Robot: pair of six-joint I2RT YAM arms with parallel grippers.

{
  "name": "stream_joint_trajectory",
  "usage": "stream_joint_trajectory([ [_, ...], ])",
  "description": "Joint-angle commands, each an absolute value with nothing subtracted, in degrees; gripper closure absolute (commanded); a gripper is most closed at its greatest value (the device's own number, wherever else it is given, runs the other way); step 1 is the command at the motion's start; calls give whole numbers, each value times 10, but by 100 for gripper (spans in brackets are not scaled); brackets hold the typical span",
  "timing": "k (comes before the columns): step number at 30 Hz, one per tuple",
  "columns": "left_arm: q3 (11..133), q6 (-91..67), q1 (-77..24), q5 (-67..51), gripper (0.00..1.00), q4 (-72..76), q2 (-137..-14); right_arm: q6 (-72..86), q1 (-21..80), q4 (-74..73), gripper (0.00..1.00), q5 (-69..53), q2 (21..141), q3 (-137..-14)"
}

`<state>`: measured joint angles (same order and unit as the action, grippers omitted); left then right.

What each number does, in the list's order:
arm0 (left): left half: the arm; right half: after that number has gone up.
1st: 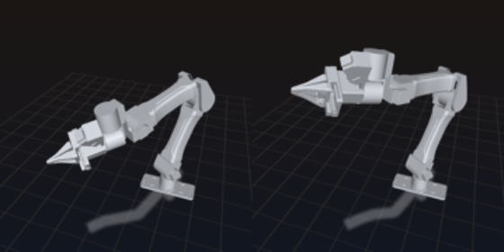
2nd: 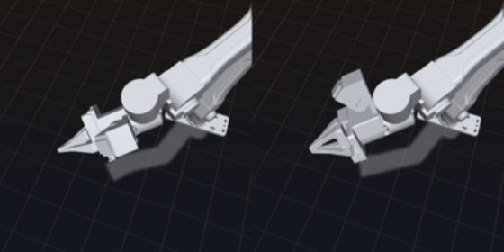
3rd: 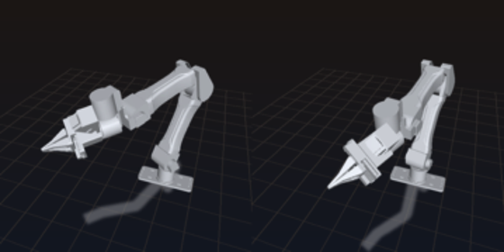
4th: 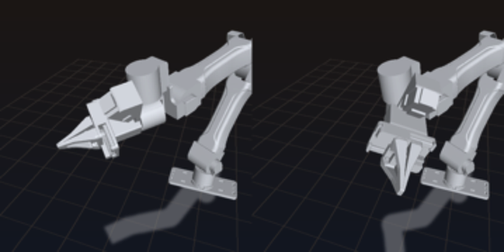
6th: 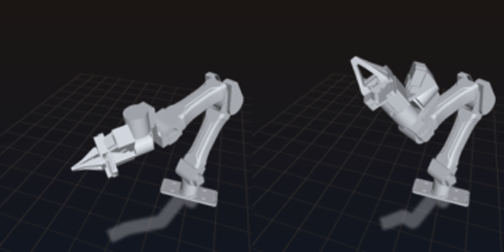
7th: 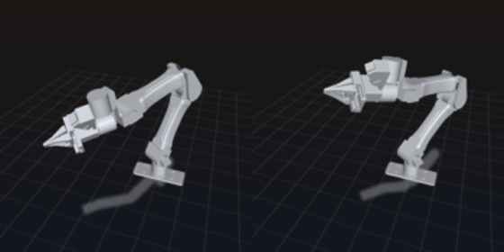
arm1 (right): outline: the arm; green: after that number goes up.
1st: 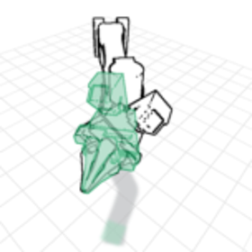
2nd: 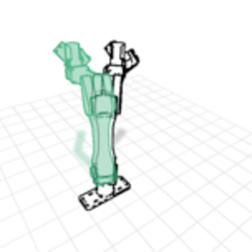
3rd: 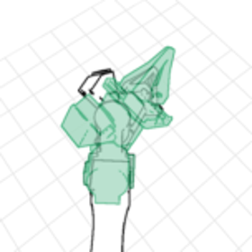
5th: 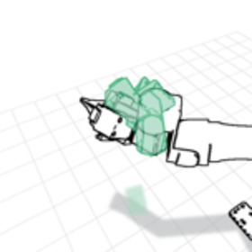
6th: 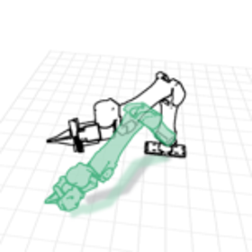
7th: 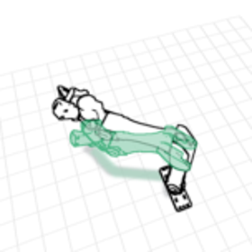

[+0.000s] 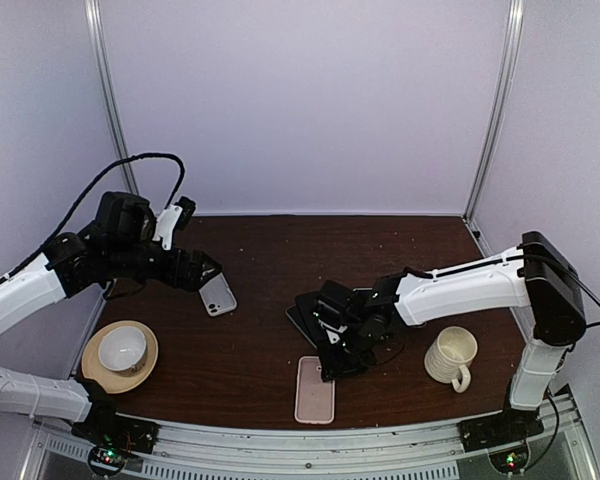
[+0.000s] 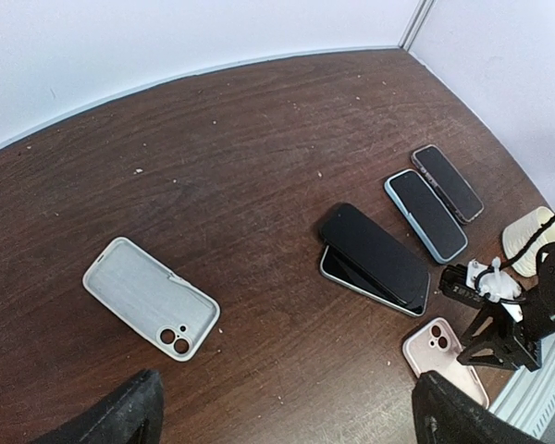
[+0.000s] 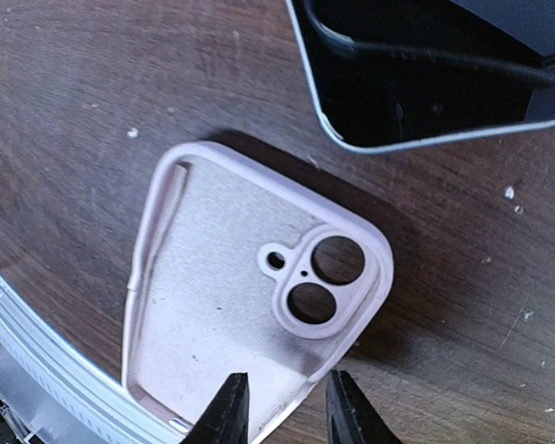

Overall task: Put the phone into the phone case
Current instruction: Pick up the phone.

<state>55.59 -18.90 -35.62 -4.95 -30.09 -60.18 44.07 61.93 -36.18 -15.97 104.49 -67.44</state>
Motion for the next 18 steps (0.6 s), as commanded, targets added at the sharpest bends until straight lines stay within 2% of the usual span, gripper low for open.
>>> stream_joint_trajectory([
  [1, 548, -182, -351, -53, 3, -281, -592, 424, 616, -388, 67, -133, 1046, -702],
  [5, 547, -182, -351, -50, 3, -281, -592, 404, 615, -429, 59, -98, 1027, -720],
  [8, 546, -182, -350, -54, 2, -280, -596, 372, 611, -486, 47, -54, 1014, -768],
  [11, 544, -184, -348, -59, 2, -277, -599, 329, 596, -529, 26, -10, 1010, -822],
  [13, 543, -185, -345, -60, 3, -276, -603, 291, 577, -531, 2, -3, 1015, -856],
  [18, 540, -185, -337, -62, 2, -275, -611, 230, 524, -519, 1, 10, 1071, -952],
])
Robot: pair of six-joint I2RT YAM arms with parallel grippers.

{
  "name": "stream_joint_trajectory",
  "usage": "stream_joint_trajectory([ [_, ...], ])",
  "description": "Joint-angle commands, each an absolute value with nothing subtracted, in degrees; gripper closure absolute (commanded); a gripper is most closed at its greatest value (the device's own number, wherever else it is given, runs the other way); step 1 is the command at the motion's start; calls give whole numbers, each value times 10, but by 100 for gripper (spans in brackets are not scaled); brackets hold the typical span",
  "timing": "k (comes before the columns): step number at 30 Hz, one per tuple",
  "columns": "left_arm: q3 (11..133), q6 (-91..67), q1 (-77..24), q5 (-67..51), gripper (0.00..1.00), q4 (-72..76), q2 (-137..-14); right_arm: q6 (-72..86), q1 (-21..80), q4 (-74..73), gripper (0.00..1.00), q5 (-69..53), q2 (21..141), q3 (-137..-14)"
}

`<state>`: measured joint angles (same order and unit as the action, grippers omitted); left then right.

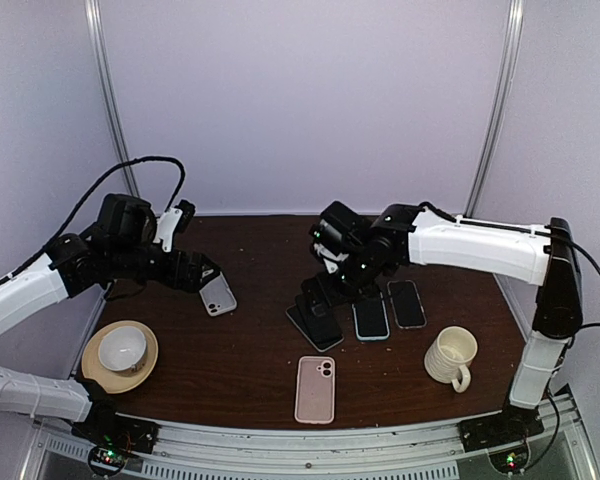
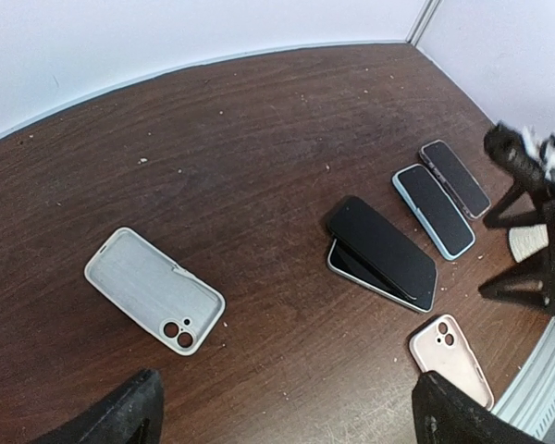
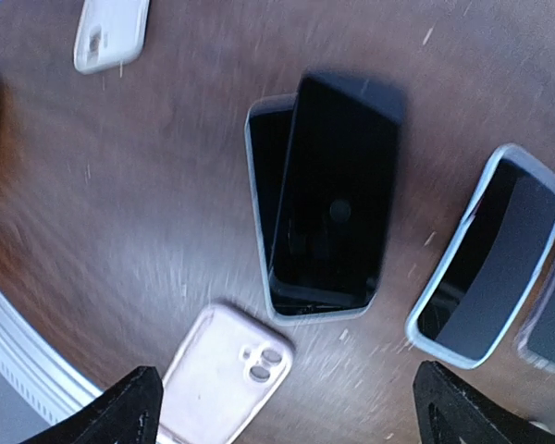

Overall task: Put the phone into the phone case
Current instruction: Pick up the phone.

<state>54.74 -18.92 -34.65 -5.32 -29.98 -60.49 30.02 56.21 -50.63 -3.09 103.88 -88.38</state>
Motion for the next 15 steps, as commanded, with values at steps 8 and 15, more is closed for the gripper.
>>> stream_joint_trajectory([
  [8, 543, -186, -323, -72, 2, -278, -624, 179, 487, -520, 0, -41, 1230, -1104],
  [15, 543, -186, -322, -75, 3, -279, -635, 180, 475, -531, 1, -55, 1311, -1150],
])
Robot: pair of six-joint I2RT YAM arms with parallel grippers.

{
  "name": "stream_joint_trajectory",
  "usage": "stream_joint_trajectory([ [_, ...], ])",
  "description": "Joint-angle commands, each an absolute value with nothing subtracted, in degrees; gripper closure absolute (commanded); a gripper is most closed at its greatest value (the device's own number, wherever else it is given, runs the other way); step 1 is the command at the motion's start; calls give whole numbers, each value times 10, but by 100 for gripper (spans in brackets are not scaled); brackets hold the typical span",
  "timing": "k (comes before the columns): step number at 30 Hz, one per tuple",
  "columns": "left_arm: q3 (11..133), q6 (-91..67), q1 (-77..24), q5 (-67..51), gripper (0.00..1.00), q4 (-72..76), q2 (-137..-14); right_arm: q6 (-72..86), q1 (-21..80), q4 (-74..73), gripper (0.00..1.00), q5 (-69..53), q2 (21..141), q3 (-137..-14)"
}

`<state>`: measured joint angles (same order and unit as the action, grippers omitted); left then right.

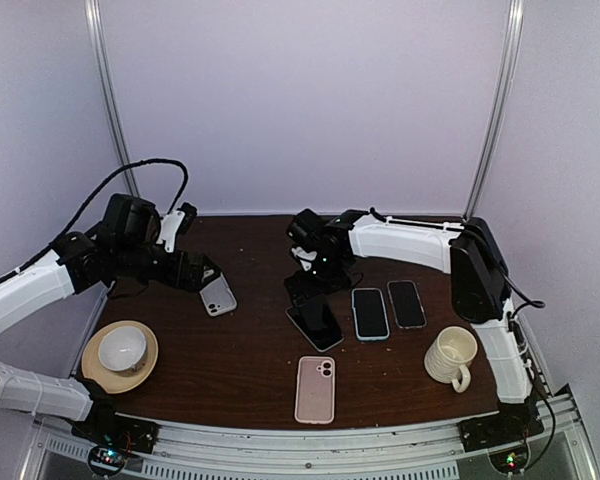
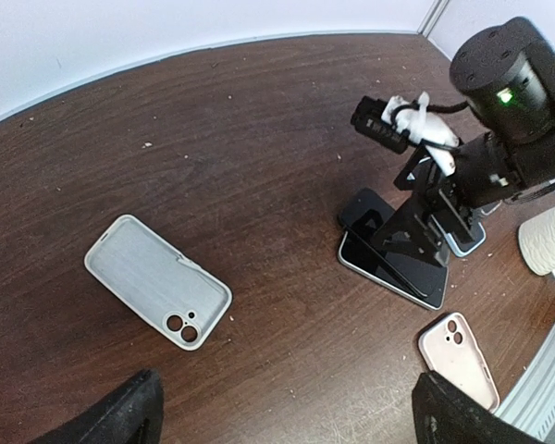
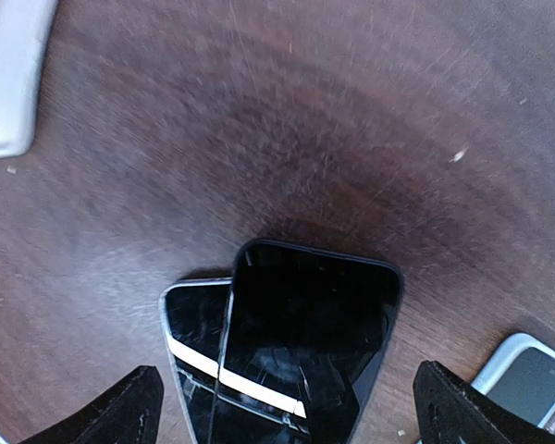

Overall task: Put the phone into the phone case
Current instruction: Pick up the phone.

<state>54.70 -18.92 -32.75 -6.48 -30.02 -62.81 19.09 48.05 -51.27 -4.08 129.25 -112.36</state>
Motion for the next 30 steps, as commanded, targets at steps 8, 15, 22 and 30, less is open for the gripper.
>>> stream_joint_trajectory([
  [8, 541, -187, -321, -80, 2, -278, -643, 187, 475, -535, 3, -52, 1355, -1155],
  [15, 541, -188, -320, -82, 3, -278, -646, 191, 475, -530, 12, -69, 1362, -1149],
  [22, 541, -189, -318, -84, 3, -278, -647, 190, 475, -532, 29, -69, 1355, -1146],
  [30, 541, -190, -316, -87, 3, -277, -648, 171, 476, -502, 39, -87, 1307, -1121],
])
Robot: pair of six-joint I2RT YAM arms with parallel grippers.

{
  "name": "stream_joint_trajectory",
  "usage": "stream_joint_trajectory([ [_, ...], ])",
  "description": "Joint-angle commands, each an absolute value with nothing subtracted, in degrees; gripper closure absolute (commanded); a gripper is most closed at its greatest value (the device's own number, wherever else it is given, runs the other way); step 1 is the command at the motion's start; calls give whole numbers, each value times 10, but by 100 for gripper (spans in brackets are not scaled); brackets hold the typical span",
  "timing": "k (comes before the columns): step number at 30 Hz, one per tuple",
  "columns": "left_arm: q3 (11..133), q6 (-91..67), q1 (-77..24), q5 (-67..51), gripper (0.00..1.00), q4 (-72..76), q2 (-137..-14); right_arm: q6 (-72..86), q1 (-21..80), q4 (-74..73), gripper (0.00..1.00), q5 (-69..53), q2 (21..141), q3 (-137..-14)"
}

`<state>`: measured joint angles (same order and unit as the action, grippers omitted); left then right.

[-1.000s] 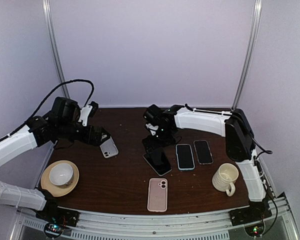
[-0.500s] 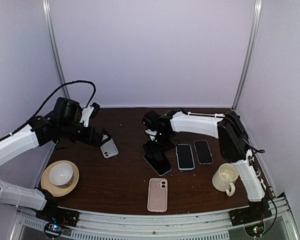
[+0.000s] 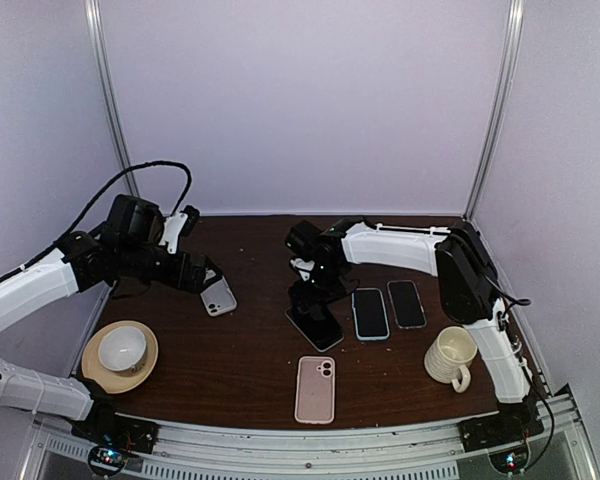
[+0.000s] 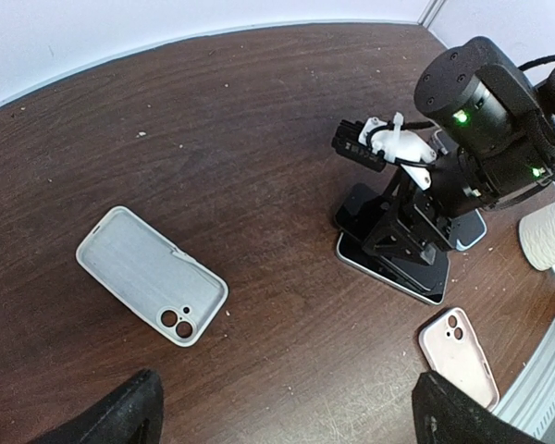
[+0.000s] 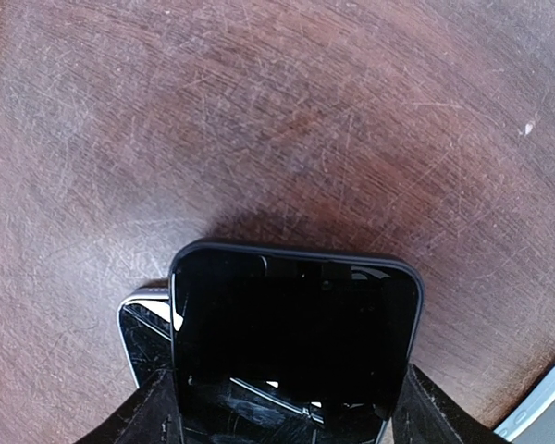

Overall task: Put the phone into the phone case
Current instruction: Pick up the phone, then move the phone case to the center of the board.

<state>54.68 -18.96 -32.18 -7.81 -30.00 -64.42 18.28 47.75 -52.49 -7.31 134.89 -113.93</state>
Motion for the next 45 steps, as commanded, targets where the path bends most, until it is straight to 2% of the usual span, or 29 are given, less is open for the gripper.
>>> stream_joint_trajectory([
  [1, 541, -190, -316, -86, 3, -276, -647, 169, 477, -494, 40, -87, 1296, -1112],
  [15, 533, -195, -313, -96, 3, -267, -661, 139, 503, -332, 50, -32, 1173, -944],
  [22, 530, -198, -310, -104, 3, -261, -670, 147, 511, -253, 51, -3, 1122, -884],
  [29, 526, -199, -308, -112, 4, -256, -676, 154, 538, -191, 51, 99, 1061, -831],
  [33, 530, -188, -308, -161, 6, -255, -708, 158, 558, -152, 52, 150, 1016, -793],
  [36, 557, -175, -312, -225, 11, -283, -761, 175, 562, -149, 51, 158, 979, -774],
  [38, 585, -153, -339, -222, 15, -313, -787, 186, 562, -155, 51, 161, 949, -756],
  [42, 600, -72, -457, -80, 19, -371, -800, 211, 563, -180, 51, 171, 872, -707],
  [45, 589, -36, -549, -39, 24, -400, -813, 228, 563, -201, 51, 170, 823, -670],
])
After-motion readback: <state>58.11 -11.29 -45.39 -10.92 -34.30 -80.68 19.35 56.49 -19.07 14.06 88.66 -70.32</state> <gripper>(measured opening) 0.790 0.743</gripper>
